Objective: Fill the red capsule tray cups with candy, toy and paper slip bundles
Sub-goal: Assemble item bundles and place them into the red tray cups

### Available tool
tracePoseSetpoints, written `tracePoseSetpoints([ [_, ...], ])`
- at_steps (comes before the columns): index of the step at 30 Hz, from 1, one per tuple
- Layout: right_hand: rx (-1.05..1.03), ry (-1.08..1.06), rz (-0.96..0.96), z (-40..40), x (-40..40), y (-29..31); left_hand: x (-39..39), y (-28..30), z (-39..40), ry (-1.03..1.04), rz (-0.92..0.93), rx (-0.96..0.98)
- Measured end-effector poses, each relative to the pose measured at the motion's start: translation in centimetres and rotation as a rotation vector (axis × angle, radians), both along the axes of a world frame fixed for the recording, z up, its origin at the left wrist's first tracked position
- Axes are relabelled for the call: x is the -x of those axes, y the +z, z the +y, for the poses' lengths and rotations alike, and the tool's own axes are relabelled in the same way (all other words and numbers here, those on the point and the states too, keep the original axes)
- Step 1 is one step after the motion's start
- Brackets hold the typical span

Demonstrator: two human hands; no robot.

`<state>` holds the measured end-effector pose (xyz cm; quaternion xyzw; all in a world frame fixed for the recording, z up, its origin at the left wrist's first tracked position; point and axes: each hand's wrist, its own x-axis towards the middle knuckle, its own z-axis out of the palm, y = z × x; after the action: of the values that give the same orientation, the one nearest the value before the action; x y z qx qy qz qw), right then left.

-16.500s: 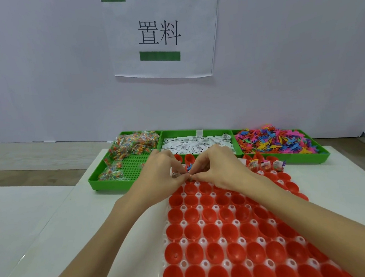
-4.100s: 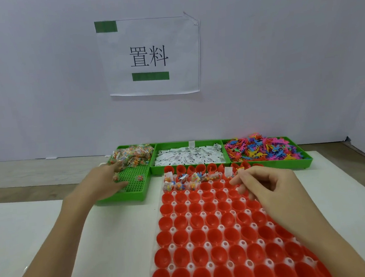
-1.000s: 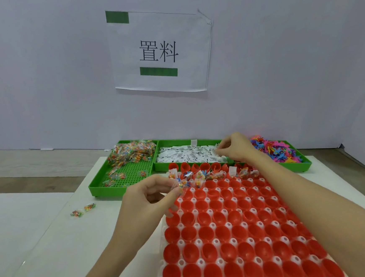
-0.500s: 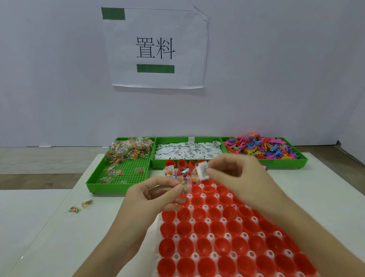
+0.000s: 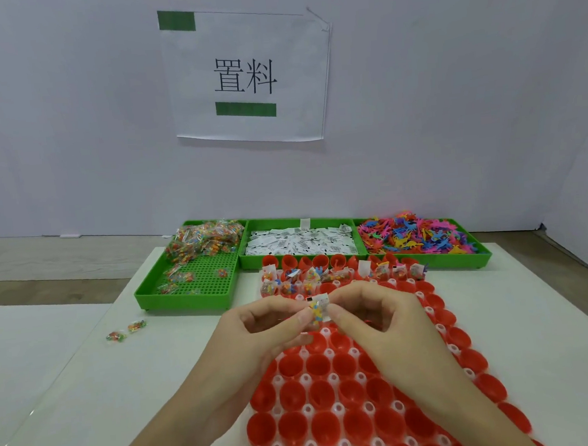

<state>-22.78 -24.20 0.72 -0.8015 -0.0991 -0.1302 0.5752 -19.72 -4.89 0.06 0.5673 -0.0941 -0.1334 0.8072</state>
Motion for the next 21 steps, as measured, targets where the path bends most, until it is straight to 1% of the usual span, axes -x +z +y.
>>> tracePoseSetpoints([
  [2, 0.016, 0.046, 0.020, 0.2, 0.2, 0.1, 0.1, -0.1, -0.2, 0.030, -0.001, 0.031],
  [8, -0.033, 0.043, 0.047, 0.4, 0.5, 0.2, -0.1, -0.1, 0.0, 0.070, -0.070, -0.043],
  [10, -0.045, 0.067, 0.068, 0.2, 0.5, 0.5, -0.2, 0.0, 0.2, 0.064, -0.066, -0.082],
  [12, -0.007, 0.063, 0.073, -0.3, 0.1, 0.9, -0.2, 0.0, 0.3, 0.067, -0.045, -0.105],
  [15, 0.133, -0.060, 0.043, -1.8, -2.2, 1.7, -0.3, 0.1, 0.5, 0.061, -0.029, -0.131],
  [18, 0.288, -0.234, 0.023, -3.9, -6.1, 2.1, -0.2, 0.0, 0.5, 0.059, -0.047, -0.178],
  [21, 0.420, -0.355, 0.024, -6.6, -10.6, 2.4, -0.1, 0.0, 0.6, 0.057, -0.053, -0.185],
])
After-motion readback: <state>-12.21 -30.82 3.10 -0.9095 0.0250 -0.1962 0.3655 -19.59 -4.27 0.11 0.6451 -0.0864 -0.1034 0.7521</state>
